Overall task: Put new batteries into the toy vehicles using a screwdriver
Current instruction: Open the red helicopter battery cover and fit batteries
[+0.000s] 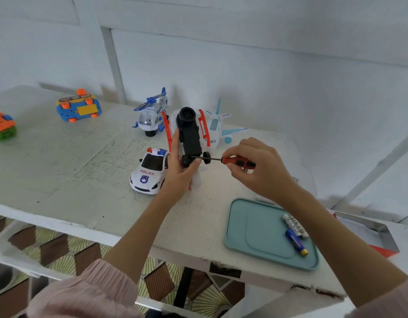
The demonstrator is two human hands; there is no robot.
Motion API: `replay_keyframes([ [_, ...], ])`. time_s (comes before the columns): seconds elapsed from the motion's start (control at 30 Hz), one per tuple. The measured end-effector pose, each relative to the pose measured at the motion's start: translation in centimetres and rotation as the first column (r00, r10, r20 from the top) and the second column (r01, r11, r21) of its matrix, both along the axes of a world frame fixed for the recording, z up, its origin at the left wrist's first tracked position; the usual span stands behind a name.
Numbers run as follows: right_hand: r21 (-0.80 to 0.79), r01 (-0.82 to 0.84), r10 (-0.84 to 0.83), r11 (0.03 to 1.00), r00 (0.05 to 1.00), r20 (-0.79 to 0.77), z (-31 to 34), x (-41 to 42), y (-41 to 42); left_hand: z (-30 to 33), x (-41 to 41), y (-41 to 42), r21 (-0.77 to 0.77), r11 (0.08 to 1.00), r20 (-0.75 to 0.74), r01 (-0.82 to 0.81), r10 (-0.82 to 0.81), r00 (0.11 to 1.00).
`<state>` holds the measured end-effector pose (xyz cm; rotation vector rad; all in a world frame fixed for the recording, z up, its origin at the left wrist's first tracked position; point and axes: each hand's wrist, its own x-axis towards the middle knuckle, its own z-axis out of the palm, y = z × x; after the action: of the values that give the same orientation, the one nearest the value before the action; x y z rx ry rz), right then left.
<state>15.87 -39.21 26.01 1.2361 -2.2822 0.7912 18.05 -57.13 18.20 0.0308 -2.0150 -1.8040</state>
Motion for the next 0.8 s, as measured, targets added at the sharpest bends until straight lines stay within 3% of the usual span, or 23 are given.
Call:
replay_keyframes([
  [0.63, 0.085, 0.041, -0.044, 0.995, 0.999, 0.027, 1.6, 0.1, 0.5, -0.8, -0.3, -0.1, -0.09, 0.996, 0.037, -0.011, 0.015, 0.999],
  [0.8, 0.099, 0.015, -0.008, 0.995, 0.998, -0.064, 3.4, 0.2, -0.4, -0.5, -0.1, 0.2, -0.14, 0.99, 0.015, -0.016, 0.018, 1.0],
])
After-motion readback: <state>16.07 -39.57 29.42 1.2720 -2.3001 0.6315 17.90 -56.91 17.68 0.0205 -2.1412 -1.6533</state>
